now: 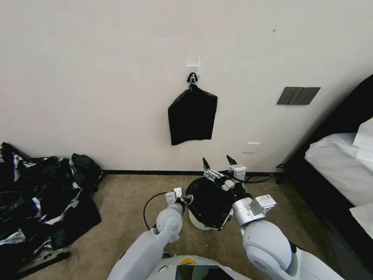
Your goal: Place a trash bag onto the trash bin.
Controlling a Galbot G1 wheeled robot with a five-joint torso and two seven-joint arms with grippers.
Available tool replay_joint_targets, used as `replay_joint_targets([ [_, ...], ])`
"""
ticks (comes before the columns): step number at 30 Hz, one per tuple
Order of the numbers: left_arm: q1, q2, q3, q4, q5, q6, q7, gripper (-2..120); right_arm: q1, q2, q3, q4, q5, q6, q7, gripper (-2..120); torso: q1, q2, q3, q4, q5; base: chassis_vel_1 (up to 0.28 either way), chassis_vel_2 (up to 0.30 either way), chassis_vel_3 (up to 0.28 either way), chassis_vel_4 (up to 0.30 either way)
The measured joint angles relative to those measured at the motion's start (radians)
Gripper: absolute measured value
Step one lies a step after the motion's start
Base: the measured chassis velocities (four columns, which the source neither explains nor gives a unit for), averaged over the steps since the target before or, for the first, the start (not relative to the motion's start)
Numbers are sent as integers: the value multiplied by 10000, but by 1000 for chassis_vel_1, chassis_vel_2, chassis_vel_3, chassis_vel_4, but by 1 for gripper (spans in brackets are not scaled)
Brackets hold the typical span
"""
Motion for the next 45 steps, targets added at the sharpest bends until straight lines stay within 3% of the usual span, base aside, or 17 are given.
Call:
replay_joint_targets([
  [3, 172, 120, -238, -324, 9, -60, 353, 82, 31, 0, 1, 0, 55, -12, 19, 100, 0, 0, 0, 0, 1, 0, 0, 0, 0],
  [6, 430, 330, -657, -720, 136, -111, 1087, 95, 29, -25, 126, 0, 80, -11, 21, 100, 0, 0, 0, -1, -1, 0, 0, 0, 0],
  [7, 430, 330, -657, -720, 136, -111, 1087, 95, 29, -25, 126, 0, 80, -11, 21, 100, 0, 0, 0, -1, -1, 0, 0, 0, 0],
  [11, 939, 757, -1531, -1444, 1475, -881, 2546, 100, -319, 67, 839, -243, 36, 251, -283, 100, 0, 0, 0, 1, -3, 0, 0, 0, 0],
  [12, 939, 757, -1531, -1444, 1475, -881, 2546, 100, -319, 67, 839, -243, 36, 251, -283, 100, 0, 0, 0, 1, -3, 0, 0, 0, 0],
  [16, 2027, 1590, -3471, -2110, 4304, -2639, 4832, 100, -1954, 559, 3207, -1200, 5, 794, -2067, 100, 0, 0, 0, 0, 2, 0, 0, 0, 0],
  [17, 2027, 1590, -3471, -2110, 4304, -2639, 4832, 100, -1954, 559, 3207, -1200, 5, 794, -2067, 100, 0, 0, 0, 0, 2, 0, 0, 0, 0],
  [20, 3511, 1824, -5439, -2586, 5420, -3649, 6593, 100, -3482, 1301, 4858, -1775, -355, 1534, -3768, 100, 0, 0, 0, 0, 2, 0, 0, 0, 0],
  [22, 3862, 1803, -5796, -2681, 5546, -3832, 6932, 100, -3776, 1539, 5202, -1885, -517, 1753, -4119, 100, -1, 0, -1, 3, 1, 0, 0, 0, 0],
  [25, 5598, 1142, -7584, -3020, 6055, -4738, 8186, 100, -5292, 2900, 6317, -2106, -1392, 2901, -5405, 100, -1, 0, -2, -1, 1, 0, 0, 0, 0],
  [26, 5598, 1142, -7584, -3020, 6055, -4738, 8186, 100, -5292, 2900, 6317, -2106, -1392, 2901, -5405, 100, -1, 0, -2, -1, 1, 0, 0, 0, 0],
  [29, 7242, 104, -8618, -3359, 6256, -5370, 8725, 100, -6531, 4096, 6465, -1926, -1878, 3615, -5728, 100, -2, 1, -3, -1, -4, 0, 0, 0, 0],
  [33, 8318, -443, -9074, -3793, 6288, -5565, 8981, 100, -7123, 4702, 6273, -1862, -2466, 4173, -5738, 100, -2, 0, -2, 3, 4, 0, 0, 0, 0],
  [45, 8943, -925, -8566, -4423, 6598, -5555, 8785, 100, -7394, 5142, 6052, -1548, -2770, 4370, -5690, 100, -2, 0, -1, 0, 1, 0, 0, 0, 0],
])
